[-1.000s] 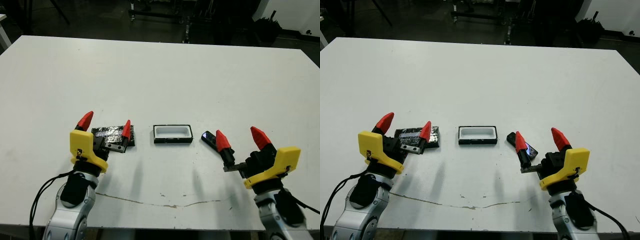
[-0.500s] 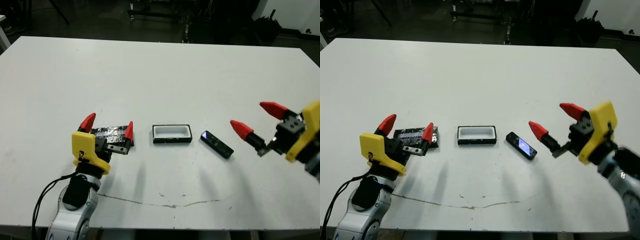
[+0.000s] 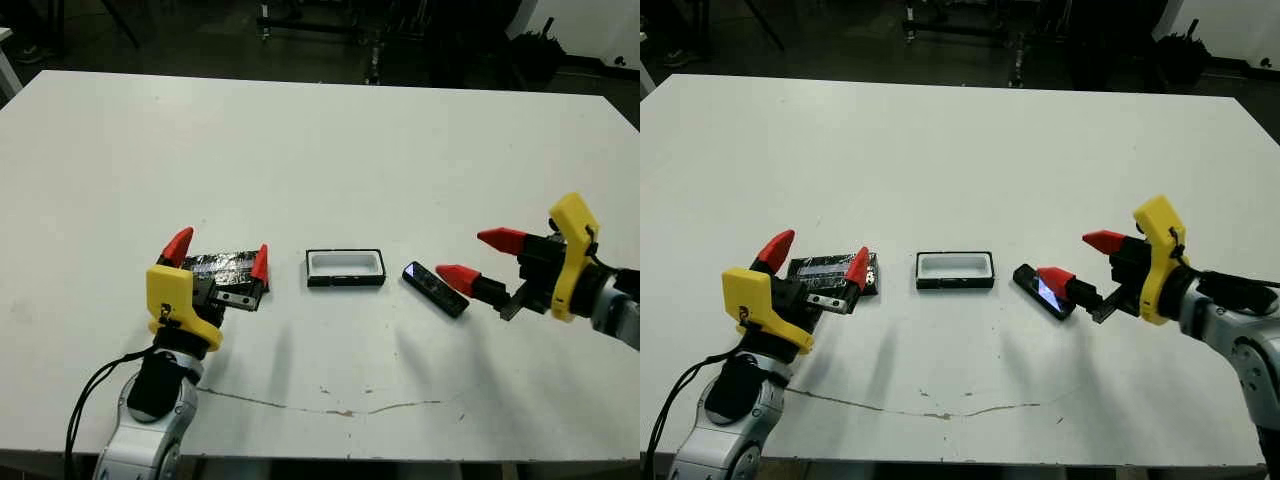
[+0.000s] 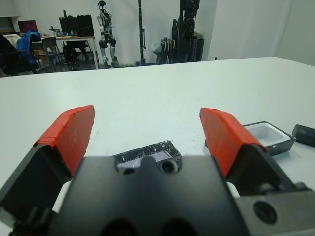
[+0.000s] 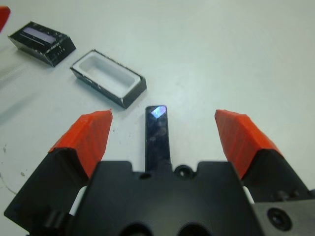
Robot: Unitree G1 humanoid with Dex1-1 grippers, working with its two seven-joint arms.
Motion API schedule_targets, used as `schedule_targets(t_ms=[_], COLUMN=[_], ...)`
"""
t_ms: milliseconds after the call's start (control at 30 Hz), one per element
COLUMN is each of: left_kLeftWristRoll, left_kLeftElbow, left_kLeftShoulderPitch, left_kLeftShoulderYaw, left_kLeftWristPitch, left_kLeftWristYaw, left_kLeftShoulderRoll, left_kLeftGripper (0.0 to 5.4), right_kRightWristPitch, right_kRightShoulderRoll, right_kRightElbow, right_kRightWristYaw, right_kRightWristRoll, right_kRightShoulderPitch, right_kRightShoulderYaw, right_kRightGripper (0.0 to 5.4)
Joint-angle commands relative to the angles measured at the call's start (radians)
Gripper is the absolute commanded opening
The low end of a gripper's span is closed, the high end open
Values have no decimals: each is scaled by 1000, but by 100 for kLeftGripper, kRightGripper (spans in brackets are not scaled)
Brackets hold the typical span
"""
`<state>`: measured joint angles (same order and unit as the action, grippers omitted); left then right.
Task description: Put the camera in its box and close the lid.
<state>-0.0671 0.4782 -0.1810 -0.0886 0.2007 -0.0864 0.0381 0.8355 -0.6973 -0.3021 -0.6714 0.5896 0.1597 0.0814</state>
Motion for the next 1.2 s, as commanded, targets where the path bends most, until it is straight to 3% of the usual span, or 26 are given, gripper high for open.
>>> schedule_targets(t_ms=[33,400,600,1200], left_kLeftWristRoll=[16,-7,0,-9], left_kLeftElbow=[0,8,8,12], left_kLeftShoulderPitch=[-4,-9,-11,-15], left_kLeftShoulderYaw=[1,4,1,2], left_kLeftWristPitch=[10,22,17,19], left_kLeftWristYaw=[8,1,3,1], left_kLeftShoulderRoll=[7,3,8,4], left_kLeftGripper=[540,540,540,540], right_kRightWristPitch=[15,-114,-82,-89], right_kRightShoulderRoll=[2,-13,-9,5], right_kRightElbow=[15,22,23,26], right_kRightWristYaw=[2,-24,-30,-42], right_kRightWristRoll=[-17,-189,-203,-236], right_kRightShoulderPitch=[-3,-37,-34,-77], right_kRightShoulderYaw=[-19,-113,-131,-165], right_kRightGripper=[539,539,539,539])
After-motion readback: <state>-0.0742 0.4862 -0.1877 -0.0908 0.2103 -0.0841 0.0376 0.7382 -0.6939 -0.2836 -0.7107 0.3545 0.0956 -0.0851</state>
